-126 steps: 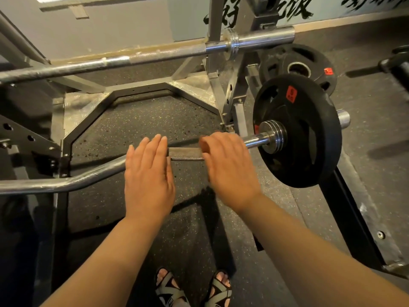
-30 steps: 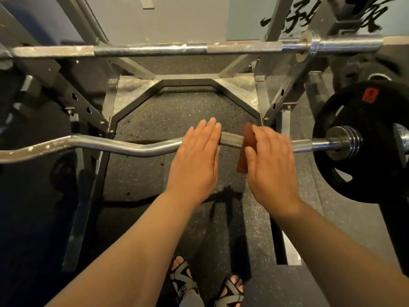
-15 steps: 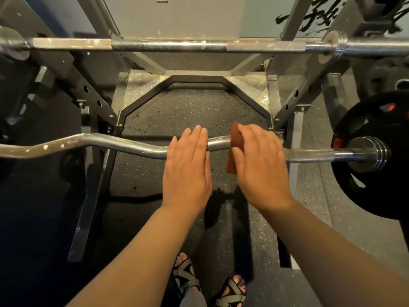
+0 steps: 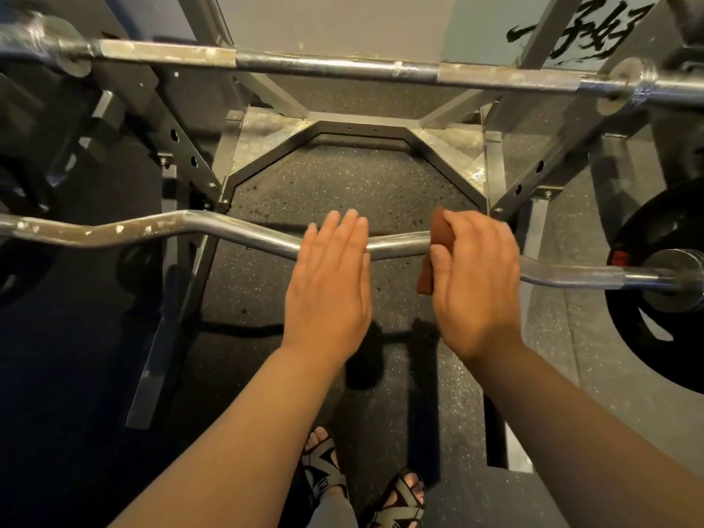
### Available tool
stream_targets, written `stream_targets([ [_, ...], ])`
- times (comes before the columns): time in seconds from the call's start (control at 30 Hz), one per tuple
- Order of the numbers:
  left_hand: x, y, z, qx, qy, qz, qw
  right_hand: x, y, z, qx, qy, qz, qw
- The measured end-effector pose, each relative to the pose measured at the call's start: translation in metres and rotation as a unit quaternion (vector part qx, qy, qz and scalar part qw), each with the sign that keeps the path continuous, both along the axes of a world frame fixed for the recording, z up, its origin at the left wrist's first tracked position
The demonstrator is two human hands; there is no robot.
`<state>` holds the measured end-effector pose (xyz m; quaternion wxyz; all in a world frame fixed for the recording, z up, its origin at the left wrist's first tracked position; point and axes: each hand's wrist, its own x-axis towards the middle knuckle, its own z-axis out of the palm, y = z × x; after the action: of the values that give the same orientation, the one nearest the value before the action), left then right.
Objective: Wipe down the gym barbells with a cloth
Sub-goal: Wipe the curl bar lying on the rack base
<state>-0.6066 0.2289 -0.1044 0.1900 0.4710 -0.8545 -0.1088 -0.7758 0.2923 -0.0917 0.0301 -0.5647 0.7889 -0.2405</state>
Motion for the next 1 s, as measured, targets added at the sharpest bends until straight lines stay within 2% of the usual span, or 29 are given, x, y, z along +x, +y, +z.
stream_targets([
  [0.07, 0.012, -0.003, -0.001, 0.001, 0.002, 0.018, 1.0, 0.014, -0.003, -0.004, -0.032, -0.032, -0.062, 0.997],
  [0.13, 0.017, -0.002, -0.003, -0.008, -0.007, 0.009, 1.0, 0.034, -0.011, -0.008, -0.037, -0.026, -0.107, 0.993],
  [0.2, 0.018, -0.001, -0.003, -0.012, -0.013, 0.011, 1.0, 0.05, -0.017, -0.007, -0.019, -0.014, -0.076, 0.997],
  [0.3, 0.019, 0.001, -0.002, -0.011, -0.015, 0.022, 1.0, 0.05, -0.016, -0.007, 0.007, 0.055, 0.07, 0.996],
  [0.37, 0.021, 0.001, -0.001, -0.006, -0.006, 0.016, 1.0, 0.034, -0.014, -0.002, 0.031, 0.095, 0.118, 0.988],
  [0.4, 0.022, 0.002, 0.0, -0.003, 0.001, 0.011, 1.0, 0.026, -0.012, 0.0, 0.044, 0.093, 0.108, 0.989],
  [0.5, 0.03, 0.001, 0.002, -0.003, 0.006, 0.014, 1.0, 0.021, -0.009, 0.001, 0.018, 0.005, -0.002, 1.0],
  [0.57, 0.036, 0.002, 0.002, -0.007, -0.002, 0.02, 1.0, 0.041, -0.014, -0.001, -0.004, 0.003, -0.056, 0.998],
  [0.63, 0.039, 0.001, 0.002, -0.009, -0.011, 0.017, 1.0, 0.07, -0.023, -0.003, 0.007, 0.017, -0.033, 0.999],
  [0.73, 0.045, 0.0, 0.005, 0.003, -0.024, 0.025, 0.999, 0.096, -0.032, -0.003, 0.038, 0.038, 0.104, 0.993],
  [0.8, 0.05, -0.002, 0.006, 0.007, -0.018, 0.028, 0.999, 0.088, -0.034, 0.003, 0.037, 0.019, 0.157, 0.987],
  [0.9, 0.051, -0.002, 0.007, 0.027, 0.03, 0.033, 0.999, 0.058, -0.029, 0.012, 0.048, -0.026, 0.12, 0.991],
  [1.0, 0.029, 0.008, 0.015, 0.038, 0.095, 0.128, 0.987, 0.045, -0.021, 0.01, 0.059, -0.007, 0.093, 0.994],
])
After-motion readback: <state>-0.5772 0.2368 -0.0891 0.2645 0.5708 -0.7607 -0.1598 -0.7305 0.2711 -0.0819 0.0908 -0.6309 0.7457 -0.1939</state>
